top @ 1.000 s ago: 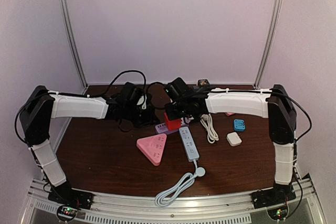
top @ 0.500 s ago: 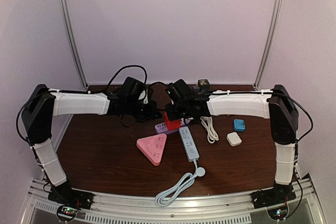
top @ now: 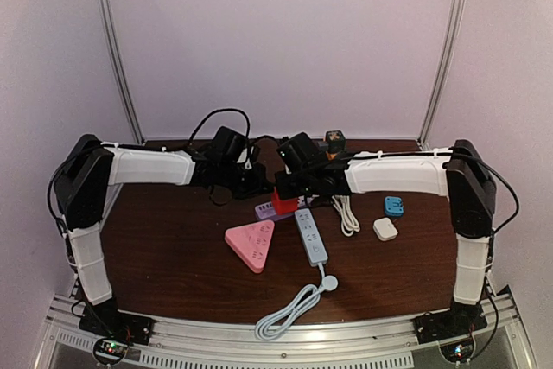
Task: Pull the plug off the socket
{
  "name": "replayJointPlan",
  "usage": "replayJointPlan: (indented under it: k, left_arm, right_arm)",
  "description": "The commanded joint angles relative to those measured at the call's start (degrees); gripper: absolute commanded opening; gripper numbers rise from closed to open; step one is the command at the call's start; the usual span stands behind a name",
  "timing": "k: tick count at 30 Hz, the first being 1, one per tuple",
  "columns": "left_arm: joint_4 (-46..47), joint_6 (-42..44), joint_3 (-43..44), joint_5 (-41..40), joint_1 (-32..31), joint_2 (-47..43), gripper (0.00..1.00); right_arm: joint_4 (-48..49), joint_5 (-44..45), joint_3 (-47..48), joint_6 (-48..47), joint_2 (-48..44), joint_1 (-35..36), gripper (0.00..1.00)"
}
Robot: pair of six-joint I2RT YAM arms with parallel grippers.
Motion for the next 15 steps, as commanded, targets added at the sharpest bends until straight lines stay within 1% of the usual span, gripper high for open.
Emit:
replayJointPlan:
  k: [1, 15]
  left_arm:
    - [2.7, 0.4, 1.4, 1.3, 0.4, 1.7, 0.01]
    - [9.3, -1.2, 0.7, 2.2, 1.0, 2.6, 0.00]
  right_arm:
    - [-1.3, -1.4, -1.8, 1.3, -1.5, -0.1, 0.14]
    - [-0.9, -1.4, -3.7, 2.6, -2.0, -0.1, 0.13]
